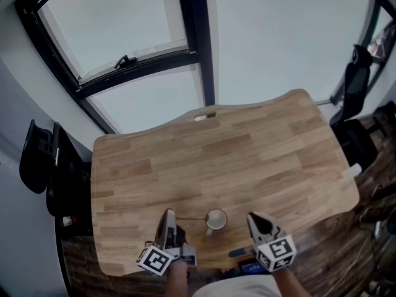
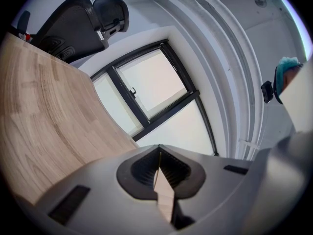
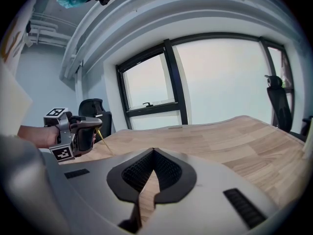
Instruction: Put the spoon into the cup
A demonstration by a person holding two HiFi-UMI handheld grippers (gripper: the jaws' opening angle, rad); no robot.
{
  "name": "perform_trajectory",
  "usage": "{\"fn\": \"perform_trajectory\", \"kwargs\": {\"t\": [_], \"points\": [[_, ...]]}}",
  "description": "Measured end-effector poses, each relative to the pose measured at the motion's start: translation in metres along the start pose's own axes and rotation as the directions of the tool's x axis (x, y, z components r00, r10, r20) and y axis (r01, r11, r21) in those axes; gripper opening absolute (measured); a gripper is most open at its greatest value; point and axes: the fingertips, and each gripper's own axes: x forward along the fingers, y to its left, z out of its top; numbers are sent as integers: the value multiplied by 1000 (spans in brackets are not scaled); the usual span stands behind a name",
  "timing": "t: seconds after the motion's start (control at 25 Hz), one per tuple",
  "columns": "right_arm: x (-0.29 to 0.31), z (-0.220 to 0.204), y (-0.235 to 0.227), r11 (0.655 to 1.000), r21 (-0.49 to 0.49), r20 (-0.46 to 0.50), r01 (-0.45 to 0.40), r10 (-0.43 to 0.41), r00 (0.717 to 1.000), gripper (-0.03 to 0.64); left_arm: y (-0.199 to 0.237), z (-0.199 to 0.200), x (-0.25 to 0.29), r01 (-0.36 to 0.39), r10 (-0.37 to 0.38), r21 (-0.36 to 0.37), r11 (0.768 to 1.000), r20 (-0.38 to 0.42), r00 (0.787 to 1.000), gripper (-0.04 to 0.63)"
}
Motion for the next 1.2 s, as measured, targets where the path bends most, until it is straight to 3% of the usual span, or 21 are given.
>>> {"fn": "perform_trajectory", "kwargs": {"t": [1.2], "points": [[10,-6,-9,1000,-1,-33,11,-11,999,-3,12,-18,15,-11,12,16,1000,-41,999,-2]]}}
